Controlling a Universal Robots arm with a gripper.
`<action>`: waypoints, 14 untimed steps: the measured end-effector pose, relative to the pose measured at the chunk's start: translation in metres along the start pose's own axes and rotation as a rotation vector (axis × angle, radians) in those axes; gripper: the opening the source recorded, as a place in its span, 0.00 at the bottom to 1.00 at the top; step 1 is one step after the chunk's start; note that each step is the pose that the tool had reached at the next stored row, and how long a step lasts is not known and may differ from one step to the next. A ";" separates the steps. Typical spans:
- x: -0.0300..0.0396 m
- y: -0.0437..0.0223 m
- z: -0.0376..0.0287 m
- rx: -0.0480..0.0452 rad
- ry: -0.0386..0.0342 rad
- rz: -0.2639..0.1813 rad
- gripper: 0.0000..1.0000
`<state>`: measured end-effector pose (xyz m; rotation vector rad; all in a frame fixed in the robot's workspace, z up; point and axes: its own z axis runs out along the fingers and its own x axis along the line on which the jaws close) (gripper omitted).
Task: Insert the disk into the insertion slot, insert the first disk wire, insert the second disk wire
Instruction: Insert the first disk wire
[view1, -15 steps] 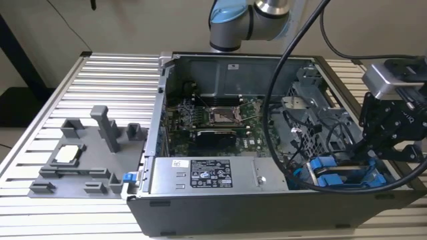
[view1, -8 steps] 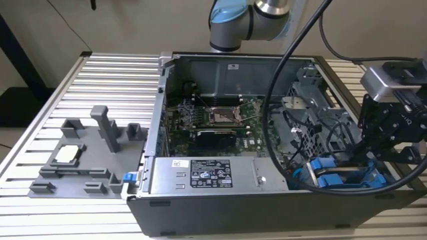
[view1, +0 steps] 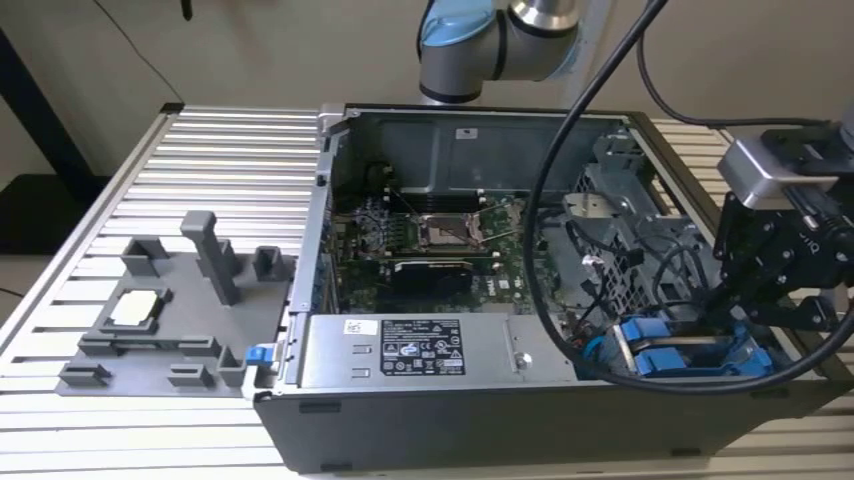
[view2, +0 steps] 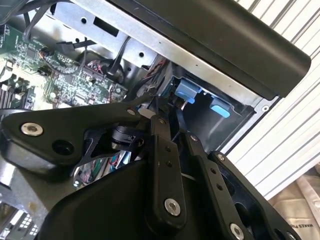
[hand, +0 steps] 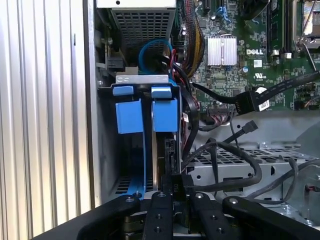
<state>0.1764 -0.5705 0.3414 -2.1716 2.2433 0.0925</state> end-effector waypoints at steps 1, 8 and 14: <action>0.0001 0.0000 0.0001 0.0000 -0.0001 0.000 0.19; 0.0002 0.0000 0.0004 0.0000 0.0004 0.000 0.19; 0.0005 -0.0001 0.0014 0.0001 0.0001 0.000 0.19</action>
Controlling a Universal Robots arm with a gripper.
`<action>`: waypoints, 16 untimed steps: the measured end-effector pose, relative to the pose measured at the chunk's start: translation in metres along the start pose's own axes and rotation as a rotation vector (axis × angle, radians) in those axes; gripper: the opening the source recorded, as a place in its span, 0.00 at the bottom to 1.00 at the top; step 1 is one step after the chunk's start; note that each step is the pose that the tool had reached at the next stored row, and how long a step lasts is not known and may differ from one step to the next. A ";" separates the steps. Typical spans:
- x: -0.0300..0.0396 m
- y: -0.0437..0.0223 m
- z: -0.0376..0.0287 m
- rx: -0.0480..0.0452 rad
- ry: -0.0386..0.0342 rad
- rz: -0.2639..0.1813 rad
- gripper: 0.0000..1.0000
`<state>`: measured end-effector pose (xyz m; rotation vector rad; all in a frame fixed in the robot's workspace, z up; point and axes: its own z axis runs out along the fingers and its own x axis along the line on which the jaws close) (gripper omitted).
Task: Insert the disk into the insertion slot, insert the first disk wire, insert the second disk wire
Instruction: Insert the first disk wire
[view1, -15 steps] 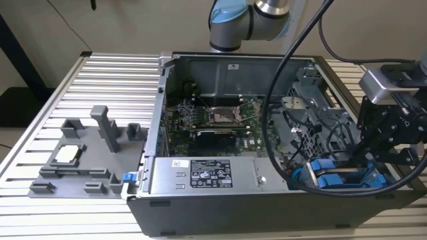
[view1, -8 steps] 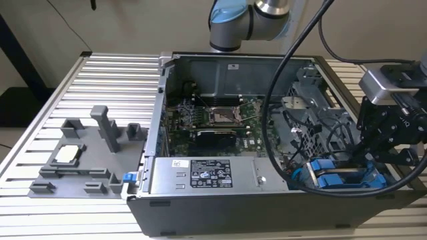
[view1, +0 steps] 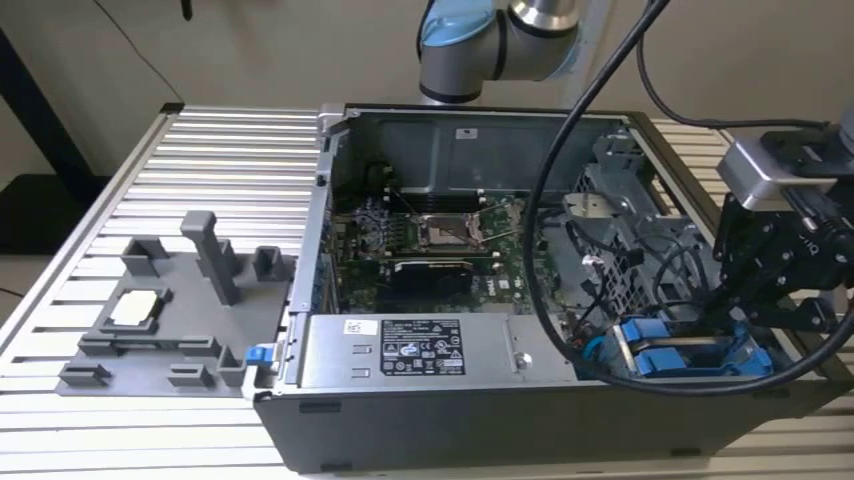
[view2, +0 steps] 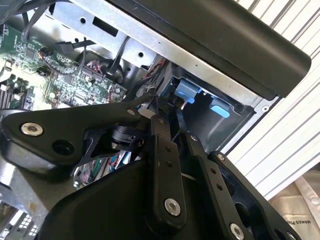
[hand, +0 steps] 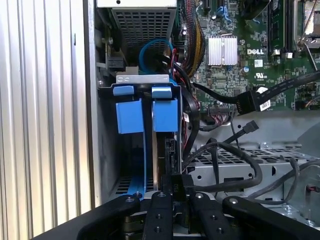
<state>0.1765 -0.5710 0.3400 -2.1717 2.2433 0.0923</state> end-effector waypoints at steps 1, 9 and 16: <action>0.0001 -0.0001 0.0003 -0.0001 -0.0002 0.000 0.19; 0.0008 -0.0004 0.0046 -0.0003 0.0008 -0.005 0.19; 0.0010 -0.0005 0.0084 -0.0004 0.0005 -0.007 0.19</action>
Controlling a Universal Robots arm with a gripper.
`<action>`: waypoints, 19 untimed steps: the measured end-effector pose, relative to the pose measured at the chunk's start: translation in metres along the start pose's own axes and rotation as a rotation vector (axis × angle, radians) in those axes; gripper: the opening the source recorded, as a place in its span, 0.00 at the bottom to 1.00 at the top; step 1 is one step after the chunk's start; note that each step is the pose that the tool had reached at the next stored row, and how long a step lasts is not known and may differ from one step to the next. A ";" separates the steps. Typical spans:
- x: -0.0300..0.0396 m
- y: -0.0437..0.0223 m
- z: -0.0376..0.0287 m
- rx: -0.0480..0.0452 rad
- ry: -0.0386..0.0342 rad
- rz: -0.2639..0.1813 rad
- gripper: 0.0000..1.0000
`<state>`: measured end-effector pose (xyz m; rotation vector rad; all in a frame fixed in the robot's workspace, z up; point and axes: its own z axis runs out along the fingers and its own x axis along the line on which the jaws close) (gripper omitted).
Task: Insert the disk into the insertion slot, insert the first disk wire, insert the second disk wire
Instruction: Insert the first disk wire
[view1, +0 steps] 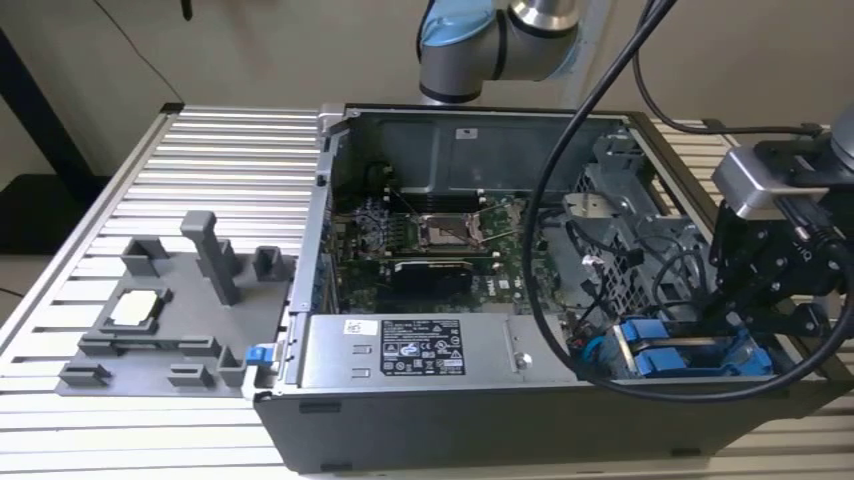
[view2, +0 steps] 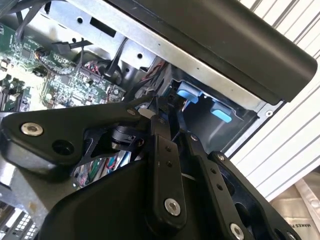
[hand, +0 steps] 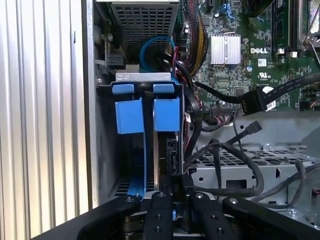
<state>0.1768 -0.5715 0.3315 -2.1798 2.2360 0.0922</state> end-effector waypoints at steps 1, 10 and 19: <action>0.0000 0.0000 0.0000 0.0000 0.0000 0.000 0.19; -0.0001 0.0001 -0.0021 -0.0001 -0.0005 0.000 0.27; -0.0021 0.0012 -0.0393 0.0000 -0.0001 0.000 0.27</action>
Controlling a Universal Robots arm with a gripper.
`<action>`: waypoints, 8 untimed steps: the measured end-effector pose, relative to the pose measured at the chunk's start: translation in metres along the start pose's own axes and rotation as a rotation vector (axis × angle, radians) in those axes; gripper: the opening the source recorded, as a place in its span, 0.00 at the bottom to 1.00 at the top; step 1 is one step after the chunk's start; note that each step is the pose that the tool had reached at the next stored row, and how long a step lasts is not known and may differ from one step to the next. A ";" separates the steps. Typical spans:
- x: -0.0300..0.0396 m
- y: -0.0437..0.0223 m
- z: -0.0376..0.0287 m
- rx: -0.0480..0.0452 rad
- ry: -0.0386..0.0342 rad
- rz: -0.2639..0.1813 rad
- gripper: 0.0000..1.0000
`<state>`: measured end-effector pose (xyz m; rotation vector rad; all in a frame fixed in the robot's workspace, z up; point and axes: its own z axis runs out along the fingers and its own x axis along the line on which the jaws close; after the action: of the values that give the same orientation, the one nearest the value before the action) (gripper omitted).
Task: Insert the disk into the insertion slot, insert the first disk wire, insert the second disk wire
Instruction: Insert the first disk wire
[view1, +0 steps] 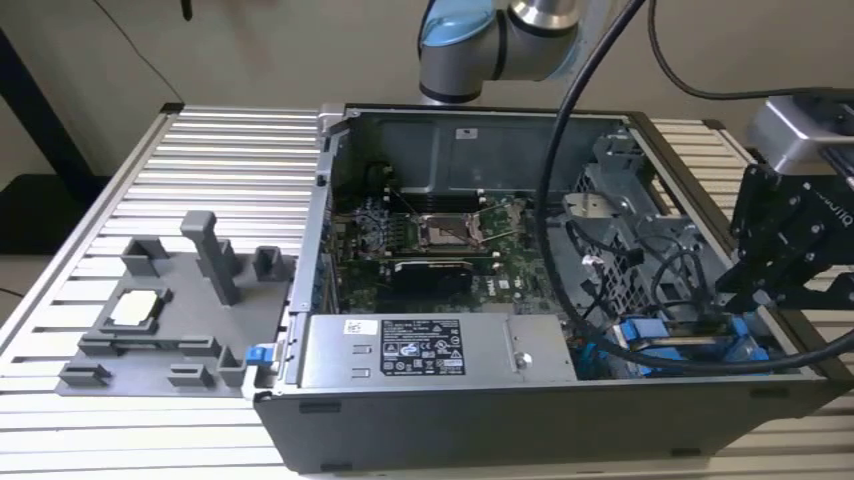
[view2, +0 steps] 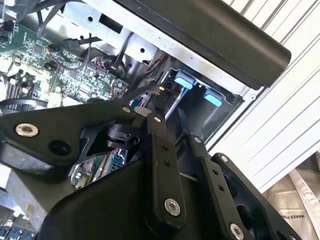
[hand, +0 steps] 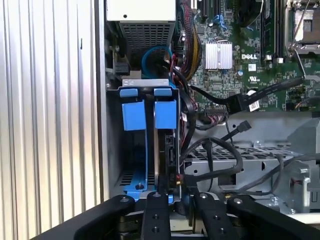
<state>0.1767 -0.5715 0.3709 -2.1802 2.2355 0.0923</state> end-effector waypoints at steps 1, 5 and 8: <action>-0.0002 0.0001 -0.0041 0.0000 -0.0001 0.000 0.27; -0.0008 0.0005 -0.0153 0.0000 0.0000 0.000 0.27; -0.0009 0.0005 -0.0156 0.0000 -0.0004 0.000 0.27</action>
<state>0.1767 -0.5715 0.3865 -2.1801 2.2353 0.0928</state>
